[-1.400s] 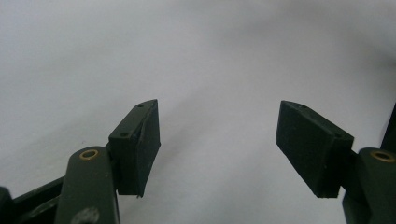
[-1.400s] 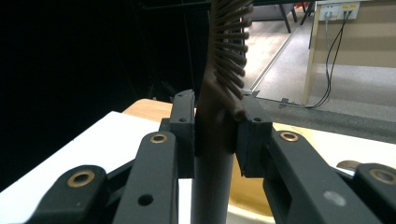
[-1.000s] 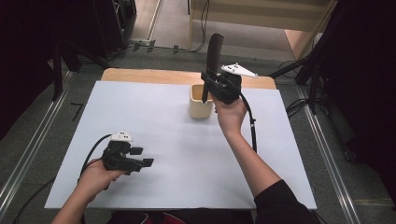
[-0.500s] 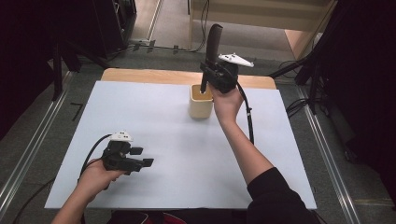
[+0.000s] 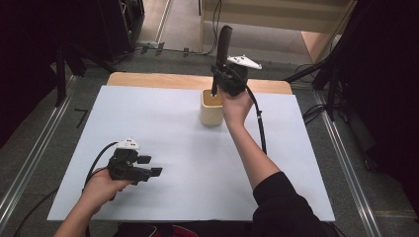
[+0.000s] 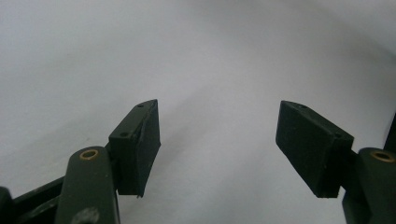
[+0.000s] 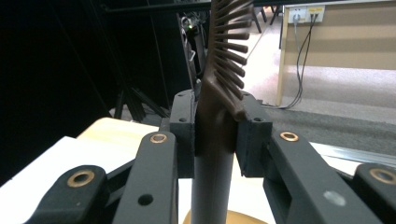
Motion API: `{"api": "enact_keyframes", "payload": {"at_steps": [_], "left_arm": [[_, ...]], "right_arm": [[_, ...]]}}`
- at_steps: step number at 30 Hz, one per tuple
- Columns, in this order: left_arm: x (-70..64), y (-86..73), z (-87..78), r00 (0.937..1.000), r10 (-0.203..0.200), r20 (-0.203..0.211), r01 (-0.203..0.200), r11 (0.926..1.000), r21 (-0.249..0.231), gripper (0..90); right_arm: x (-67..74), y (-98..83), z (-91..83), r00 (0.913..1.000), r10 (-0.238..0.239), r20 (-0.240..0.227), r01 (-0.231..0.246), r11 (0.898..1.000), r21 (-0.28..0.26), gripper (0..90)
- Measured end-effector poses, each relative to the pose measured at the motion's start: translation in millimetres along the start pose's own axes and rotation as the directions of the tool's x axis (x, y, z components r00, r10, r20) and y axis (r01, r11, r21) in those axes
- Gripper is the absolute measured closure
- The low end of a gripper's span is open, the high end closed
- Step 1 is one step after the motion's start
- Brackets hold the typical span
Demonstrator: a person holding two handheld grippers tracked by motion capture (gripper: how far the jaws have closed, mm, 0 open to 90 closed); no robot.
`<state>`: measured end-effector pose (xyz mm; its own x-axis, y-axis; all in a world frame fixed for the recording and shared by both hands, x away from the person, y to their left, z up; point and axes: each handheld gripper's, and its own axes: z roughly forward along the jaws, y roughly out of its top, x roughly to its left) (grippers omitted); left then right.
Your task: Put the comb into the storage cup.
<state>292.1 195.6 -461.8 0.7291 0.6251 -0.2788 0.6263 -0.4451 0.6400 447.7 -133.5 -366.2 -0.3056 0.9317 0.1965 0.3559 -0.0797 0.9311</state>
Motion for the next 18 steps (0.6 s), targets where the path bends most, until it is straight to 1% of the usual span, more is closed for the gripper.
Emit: {"api": "enact_keyframes", "payload": {"at_steps": [5, 11, 14, 17, 18], "left_arm": [[0.4, 0.0, -0.3, 1.0, -0.002, -0.005, 0.002, 1.0, 0.0, 31.8], [0.3, 0.0, 0.0, 1.0, -0.001, -0.002, 0.001, 1.0, 0.001, 31.8], [0.1, 0.1, -0.2, 1.0, 0.003, -0.009, -0.003, 0.9999, 0.01, 31.8], [0.2, 0.1, 0.0, 1.0, 0.004, -0.006, -0.004, 1.0, 0.009, 31.8], [0.2, 0.0, 0.1, 1.0, 0.004, -0.004, -0.004, 1.0, 0.009, 31.7]], "right_arm": [[0.5, -3.1, 4.4, 0.9999, -0.01, 0.005, 0.01, 1.0, 0.012, 69.8], [-1.9, -7.7, 9.2, 0.9998, -0.015, 0.011, 0.014, 0.999, 0.043, 69.8], [-2.4, -9.6, 10.5, 0.9998, -0.009, 0.016, 0.008, 0.998, 0.056, 69.8], [-4.0, -11.0, 12.1, 0.9998, 0.015, 0.014, -0.016, 0.997, 0.08, 69.8], [-4.5, -11.6, 12.5, 0.9998, 0.015, 0.013, -0.016, 0.997, 0.081, 69.8]]}}
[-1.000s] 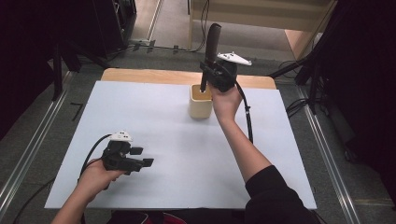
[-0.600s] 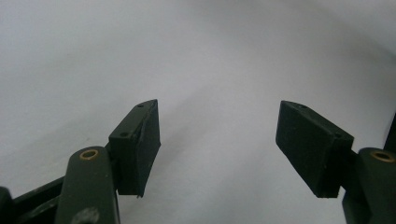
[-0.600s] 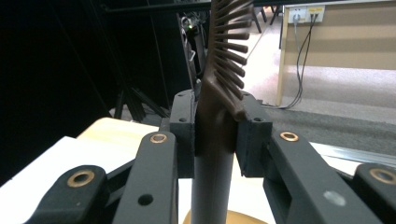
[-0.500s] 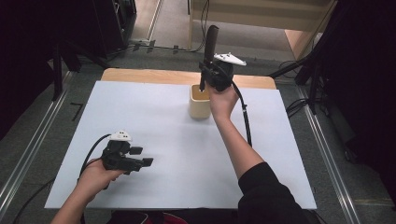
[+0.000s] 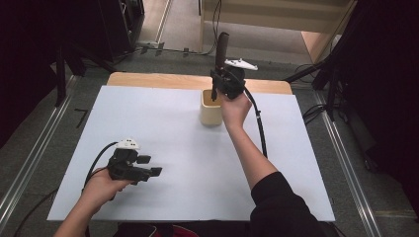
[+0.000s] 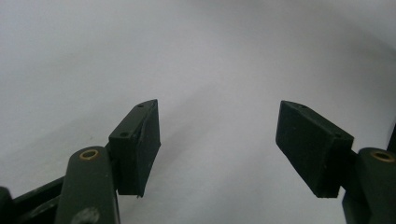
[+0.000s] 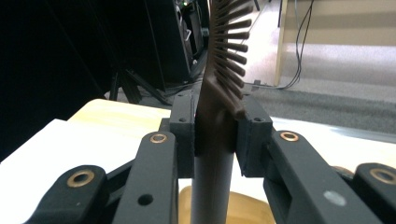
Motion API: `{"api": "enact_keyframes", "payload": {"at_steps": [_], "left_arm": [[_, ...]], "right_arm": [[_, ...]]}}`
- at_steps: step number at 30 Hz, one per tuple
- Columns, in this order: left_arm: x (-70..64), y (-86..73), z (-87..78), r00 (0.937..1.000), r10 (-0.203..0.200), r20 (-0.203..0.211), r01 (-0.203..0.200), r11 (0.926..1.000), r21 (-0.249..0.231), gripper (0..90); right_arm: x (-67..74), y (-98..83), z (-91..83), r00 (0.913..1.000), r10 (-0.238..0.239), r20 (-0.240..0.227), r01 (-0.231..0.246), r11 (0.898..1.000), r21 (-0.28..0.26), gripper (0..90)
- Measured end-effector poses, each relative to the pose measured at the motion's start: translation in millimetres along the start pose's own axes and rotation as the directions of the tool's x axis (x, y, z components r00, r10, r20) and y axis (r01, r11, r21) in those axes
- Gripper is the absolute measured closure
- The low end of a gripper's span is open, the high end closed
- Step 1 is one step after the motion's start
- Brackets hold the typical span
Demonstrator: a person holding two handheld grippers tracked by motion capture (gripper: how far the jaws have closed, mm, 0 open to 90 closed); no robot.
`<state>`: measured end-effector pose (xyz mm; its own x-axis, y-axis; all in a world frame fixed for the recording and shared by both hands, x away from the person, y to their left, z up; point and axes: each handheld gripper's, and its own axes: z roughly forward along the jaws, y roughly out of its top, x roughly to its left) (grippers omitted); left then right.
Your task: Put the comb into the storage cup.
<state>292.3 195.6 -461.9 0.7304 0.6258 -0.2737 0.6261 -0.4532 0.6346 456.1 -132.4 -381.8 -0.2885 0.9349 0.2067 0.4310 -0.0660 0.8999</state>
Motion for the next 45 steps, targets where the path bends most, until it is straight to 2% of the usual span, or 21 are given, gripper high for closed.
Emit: {"api": "enact_keyframes", "payload": {"at_steps": [4, 6, 10, 30, 40, 45], "left_arm": [[-0.1, 0.0, 0.1, 1.0, -0.001, 0.0, 0.001, 1.0, 0.0, 31.8], [0.0, -0.1, 0.0, 1.0, 0.0, 0.0, 0.0, 1.0, 0.001, 31.8], [-0.2, -0.2, 0.4, 1.0, -0.001, -0.004, 0.001, 1.0, -0.001, 31.8], [-0.2, -0.8, 1.7, 1.0, 0.003, -0.008, -0.003, 0.9999, 0.011, 31.8], [-0.4, -0.8, 2.1, 0.9999, 0.003, -0.01, -0.003, 0.9999, 0.012, 31.8], [-0.6, -0.8, 2.2, 1.0, 0.003, -0.009, -0.003, 0.9999, 0.011, 31.7]], "right_arm": [[0.1, -2.0, 1.5, 1.0, -0.005, 0.004, 0.005, 1.0, 0.013, 69.8], [-0.2, -3.4, 2.1, 1.0, -0.007, 0.003, 0.007, 1.0, 0.001, 69.8], [-2.2, -6.6, 4.4, 0.9999, 0.012, 0.002, -0.012, 1.0, 0.013, 69.8], [-1.6, -27.4, 13.8, 1.0, -0.002, 0.003, 0.002, 0.999, 0.045, 69.3], [-6.1, -35.5, 18.2, 0.9997, 0.023, 0.007, -0.024, 0.997, 0.068, 69.3], [-5.0, -38.9, 20.4, 0.9999, 0.01, 0.011, -0.011, 0.996, 0.083, 69.3]]}}
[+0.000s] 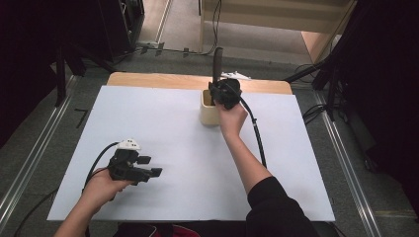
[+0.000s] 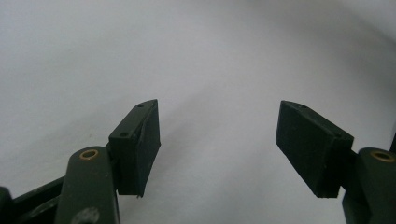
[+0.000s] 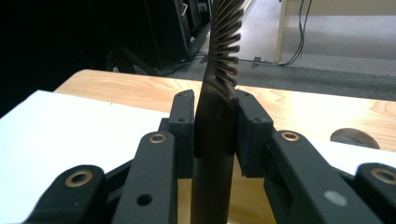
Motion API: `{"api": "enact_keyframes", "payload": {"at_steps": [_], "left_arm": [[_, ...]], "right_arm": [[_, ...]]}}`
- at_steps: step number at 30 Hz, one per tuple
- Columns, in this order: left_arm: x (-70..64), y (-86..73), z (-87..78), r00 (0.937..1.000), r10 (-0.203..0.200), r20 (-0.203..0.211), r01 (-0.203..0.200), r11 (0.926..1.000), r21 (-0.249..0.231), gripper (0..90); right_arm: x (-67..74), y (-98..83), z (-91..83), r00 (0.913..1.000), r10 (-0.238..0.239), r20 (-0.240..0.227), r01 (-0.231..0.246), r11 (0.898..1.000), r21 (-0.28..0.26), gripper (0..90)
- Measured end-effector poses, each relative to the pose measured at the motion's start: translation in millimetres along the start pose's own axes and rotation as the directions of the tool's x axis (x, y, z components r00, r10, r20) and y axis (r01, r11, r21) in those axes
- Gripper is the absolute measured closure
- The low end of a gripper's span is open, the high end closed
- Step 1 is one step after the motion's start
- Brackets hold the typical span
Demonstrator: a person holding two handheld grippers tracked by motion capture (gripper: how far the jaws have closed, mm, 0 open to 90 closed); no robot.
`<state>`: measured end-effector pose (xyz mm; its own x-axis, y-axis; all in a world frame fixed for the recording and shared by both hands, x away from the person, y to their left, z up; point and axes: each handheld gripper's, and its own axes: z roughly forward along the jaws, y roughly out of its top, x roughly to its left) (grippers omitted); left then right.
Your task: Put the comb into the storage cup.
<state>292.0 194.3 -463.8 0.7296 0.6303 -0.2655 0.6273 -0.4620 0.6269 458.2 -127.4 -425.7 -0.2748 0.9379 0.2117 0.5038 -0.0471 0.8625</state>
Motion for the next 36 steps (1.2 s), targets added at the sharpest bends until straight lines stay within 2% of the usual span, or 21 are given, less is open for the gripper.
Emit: {"api": "enact_keyframes", "payload": {"at_steps": [13, 16, 17, 21, 29, 36], "left_arm": [[0.0, 0.0, 0.1, 1.0, 0.001, 0.001, -0.001, 1.0, 0.002, 31.8], [0.1, 0.1, 0.2, 1.0, 0.003, 0.003, -0.003, 1.0, 0.002, 31.8], [0.2, 0.1, 0.3, 1.0, 0.003, 0.002, -0.003, 1.0, 0.003, 31.7], [-0.2, 0.5, 0.5, 1.0, 0.004, 0.003, -0.004, 1.0, 0.004, 31.8], [-0.2, 0.9, 1.3, 1.0, 0.002, 0.005, -0.002, 1.0, 0.001, 31.8], [0.4, 1.1, 0.4, 1.0, 0.003, 0.004, -0.003, 1.0, 0.001, 31.7]], "right_arm": [[2.2, -2.7, 1.1, 0.9998, -0.018, 0.013, 0.018, 1.0, 0.022, 67.9], [0.0, -1.0, -0.9, 0.9992, -0.004, -0.039, 0.004, 1.0, 0.003, 46.2], [-1.0, 0.2, -2.2, 0.9988, -0.003, -0.049, 0.003, 1.0, 0.003, 44.2], [-5.9, 4.3, -8.7, 0.9983, 0.0, -0.058, 0.001, 1.0, 0.007, 38.3], [-12.2, 5.2, -13.8, 0.9988, -0.015, -0.047, 0.016, 1.0, 0.009, 28.2], [-19.5, 3.9, -18.9, 0.9989, -0.014, -0.045, 0.015, 1.0, 0.021, 26.9]]}}
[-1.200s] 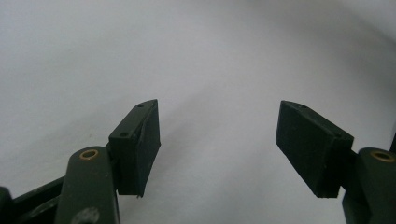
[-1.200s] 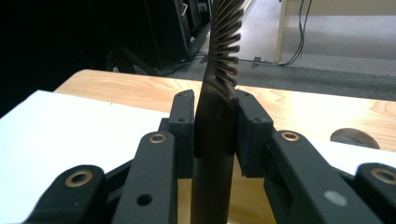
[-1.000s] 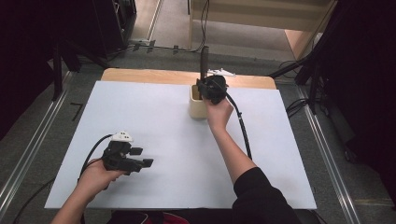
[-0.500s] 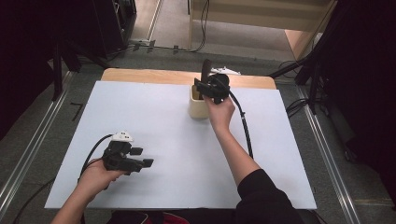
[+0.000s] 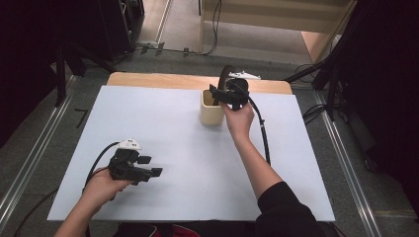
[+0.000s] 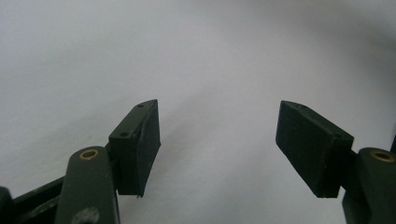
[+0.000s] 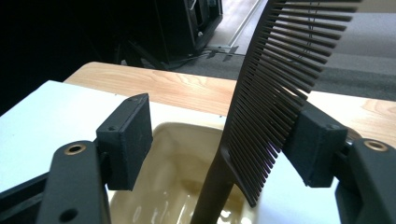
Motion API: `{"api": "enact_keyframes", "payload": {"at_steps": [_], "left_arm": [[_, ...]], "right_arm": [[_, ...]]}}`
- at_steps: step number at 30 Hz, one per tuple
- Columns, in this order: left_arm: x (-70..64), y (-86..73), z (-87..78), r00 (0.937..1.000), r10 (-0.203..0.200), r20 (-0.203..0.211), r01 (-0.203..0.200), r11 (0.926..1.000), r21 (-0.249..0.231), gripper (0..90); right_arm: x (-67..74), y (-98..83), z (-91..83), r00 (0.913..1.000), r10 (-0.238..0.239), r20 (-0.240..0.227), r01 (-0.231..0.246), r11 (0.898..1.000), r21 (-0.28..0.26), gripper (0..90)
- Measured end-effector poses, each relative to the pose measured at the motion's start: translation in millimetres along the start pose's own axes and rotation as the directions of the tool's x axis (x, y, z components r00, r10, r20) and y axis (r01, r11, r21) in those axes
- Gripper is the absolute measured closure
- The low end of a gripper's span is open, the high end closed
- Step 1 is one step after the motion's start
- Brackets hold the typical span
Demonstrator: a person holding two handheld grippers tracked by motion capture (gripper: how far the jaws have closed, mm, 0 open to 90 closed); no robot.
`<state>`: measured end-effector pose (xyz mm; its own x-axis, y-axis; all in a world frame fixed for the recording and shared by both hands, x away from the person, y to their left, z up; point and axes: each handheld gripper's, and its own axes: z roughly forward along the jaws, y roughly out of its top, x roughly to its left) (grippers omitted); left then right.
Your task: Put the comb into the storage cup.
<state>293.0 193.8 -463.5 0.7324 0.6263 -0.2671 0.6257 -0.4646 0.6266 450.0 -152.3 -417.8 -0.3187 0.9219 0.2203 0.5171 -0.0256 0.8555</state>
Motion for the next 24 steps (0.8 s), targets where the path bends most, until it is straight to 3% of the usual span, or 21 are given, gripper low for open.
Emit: {"api": "enact_keyframes", "payload": {"at_steps": [9, 24], "left_arm": [[0.2, 2.0, -0.7, 1.0, 0.0, -0.002, 0.0, 0.9999, -0.011, 31.8], [5.5, 6.8, -3.8, 1.0, 0.007, -0.006, -0.007, 0.9998, -0.02, 31.7]], "right_arm": [[-9.7, -4.2, -10.0, 0.9998, 0.017, 0.002, -0.017, 1.0, 0.024, 25.9], [-18.1, -10.2, -39.3, 0.9996, -0.001, -0.03, 0.001, 1.0, -0.002, 25.9]]}}
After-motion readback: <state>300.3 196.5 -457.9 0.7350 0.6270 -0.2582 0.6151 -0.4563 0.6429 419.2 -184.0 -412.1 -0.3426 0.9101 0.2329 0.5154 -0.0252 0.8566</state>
